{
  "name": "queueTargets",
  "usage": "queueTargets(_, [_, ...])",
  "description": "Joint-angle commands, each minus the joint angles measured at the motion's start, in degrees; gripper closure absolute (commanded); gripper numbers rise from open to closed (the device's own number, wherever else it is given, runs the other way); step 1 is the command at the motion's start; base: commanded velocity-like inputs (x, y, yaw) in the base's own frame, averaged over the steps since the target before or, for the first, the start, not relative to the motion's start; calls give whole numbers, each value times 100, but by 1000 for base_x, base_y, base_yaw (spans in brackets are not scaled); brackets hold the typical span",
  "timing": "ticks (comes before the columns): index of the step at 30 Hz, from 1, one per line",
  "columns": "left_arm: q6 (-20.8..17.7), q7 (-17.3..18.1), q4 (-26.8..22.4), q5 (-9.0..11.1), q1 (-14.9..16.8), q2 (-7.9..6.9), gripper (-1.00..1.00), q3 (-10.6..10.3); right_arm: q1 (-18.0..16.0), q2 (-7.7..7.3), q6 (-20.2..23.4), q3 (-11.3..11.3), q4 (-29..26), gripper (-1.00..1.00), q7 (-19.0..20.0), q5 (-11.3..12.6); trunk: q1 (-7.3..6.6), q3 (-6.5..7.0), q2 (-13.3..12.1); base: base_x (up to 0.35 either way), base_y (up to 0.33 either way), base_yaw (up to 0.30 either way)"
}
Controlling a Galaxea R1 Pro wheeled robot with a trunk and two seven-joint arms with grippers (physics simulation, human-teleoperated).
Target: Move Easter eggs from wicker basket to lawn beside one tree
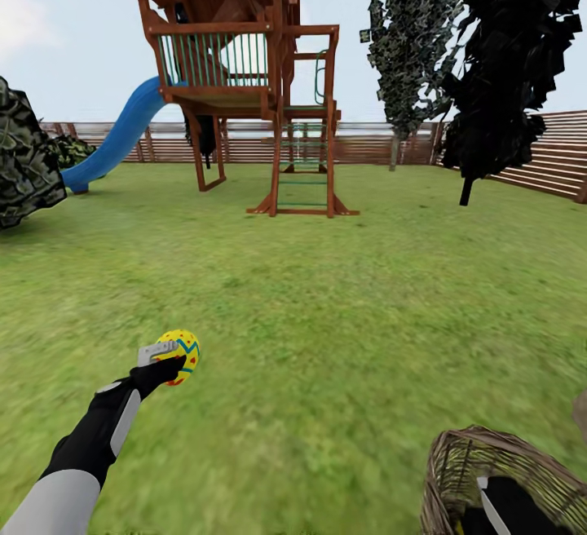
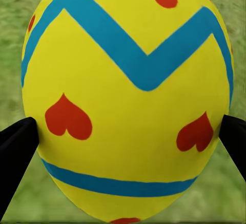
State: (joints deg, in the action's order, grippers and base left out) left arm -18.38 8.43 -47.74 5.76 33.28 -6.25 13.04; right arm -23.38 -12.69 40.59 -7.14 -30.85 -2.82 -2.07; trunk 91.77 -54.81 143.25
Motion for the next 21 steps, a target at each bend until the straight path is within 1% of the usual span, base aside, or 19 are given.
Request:
queueTargets(1, [-44,18,-7,60,3,1,100,13,-2,3,28,-15,-9,-100,1,-19,1,-29,4,0,0,0])
queueTargets(18, [-43,18,-7,59,4,5,100,12,0,9,28,-10,-9,-100,1,-21,45,-405,27,0,0,0])
queueTargets(21, [-43,18,-7,58,3,8,100,9,0,63,28,-14,-9,-100,-1,-16,53,-472,31,0,0,0])
